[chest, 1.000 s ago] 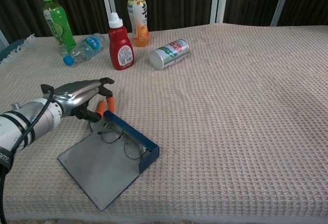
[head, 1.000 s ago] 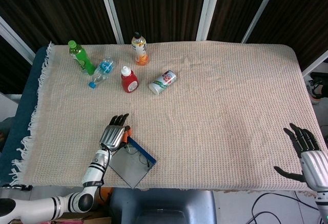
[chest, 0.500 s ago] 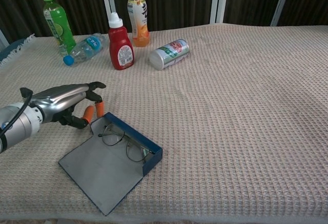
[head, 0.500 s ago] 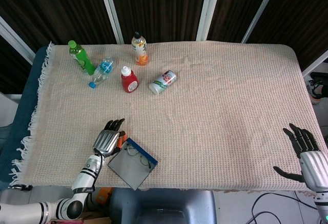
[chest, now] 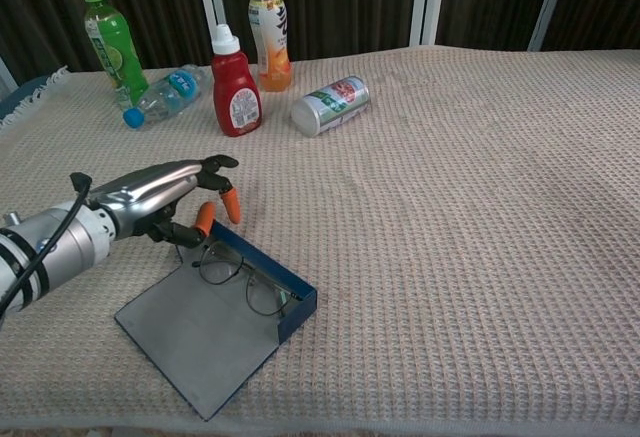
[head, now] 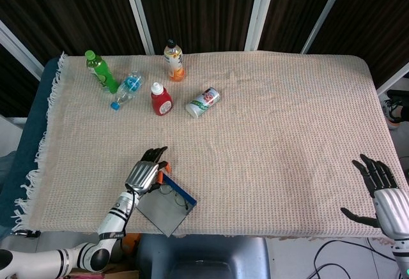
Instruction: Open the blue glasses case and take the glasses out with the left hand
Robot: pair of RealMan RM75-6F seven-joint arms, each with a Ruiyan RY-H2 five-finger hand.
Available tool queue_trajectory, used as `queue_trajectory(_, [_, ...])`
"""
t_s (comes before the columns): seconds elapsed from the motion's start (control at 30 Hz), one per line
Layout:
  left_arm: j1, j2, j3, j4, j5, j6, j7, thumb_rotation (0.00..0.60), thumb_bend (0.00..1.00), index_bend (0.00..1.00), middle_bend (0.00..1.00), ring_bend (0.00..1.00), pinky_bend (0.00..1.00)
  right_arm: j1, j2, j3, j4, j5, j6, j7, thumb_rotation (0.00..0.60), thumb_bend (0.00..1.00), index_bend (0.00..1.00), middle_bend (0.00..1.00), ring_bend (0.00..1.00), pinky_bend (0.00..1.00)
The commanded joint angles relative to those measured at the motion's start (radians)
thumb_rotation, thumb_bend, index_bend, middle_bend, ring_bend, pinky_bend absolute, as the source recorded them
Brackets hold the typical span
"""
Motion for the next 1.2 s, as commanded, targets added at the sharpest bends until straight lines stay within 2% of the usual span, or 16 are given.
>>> queue_trajectory(0.03, [-0.003,-0.008,0.009,0.004,0.005,-0.003,0.010,0.600,0.75,0.44,0.00,0.00,0.00,0.000,0.000,-0.001,0.000,-0.002,0.000,0.000,0.600,0.15,0.00,0.00,0.00,0.00])
queue_trajectory(0.17, [-0.006,-0.017,0.013,0.016,0.004,0.003,0.036,0.600,0.75,0.44,0.00,0.00,0.00,-0.001,0.001,-0.001,0.000,-0.003,0.003,0.002,0.600,0.15,0.00,0.00,0.00,0.00])
queue_trajectory(0.3, [0.001,-0.002,0.023,0.000,0.012,0.020,0.055,0.600,0.76,0.48,0.00,0.00,0.00,-0.001,0.001,0.000,0.001,0.000,0.002,0.003,0.600,0.15,0.00,0.00,0.00,0.00])
queue_trajectory(0.63, [0.047,0.098,0.094,-0.103,0.019,0.044,0.119,0.600,0.76,0.51,0.00,0.00,0.00,-0.002,-0.002,0.001,-0.001,0.001,0.004,-0.005,0.600,0.15,0.00,0.00,0.00,0.00])
queue_trajectory(0.87, [0.075,0.158,0.121,-0.158,0.040,0.064,0.114,0.600,0.74,0.50,0.00,0.00,0.00,0.000,-0.006,0.002,-0.003,0.004,-0.003,-0.016,0.600,0.15,0.00,0.00,0.00,0.00])
queue_trajectory(1.2, [0.096,0.242,0.113,-0.278,0.120,0.100,0.040,0.600,0.49,0.41,0.00,0.00,0.00,0.001,-0.008,0.001,-0.005,0.004,-0.007,-0.023,0.600,0.15,0.00,0.00,0.00,0.00])
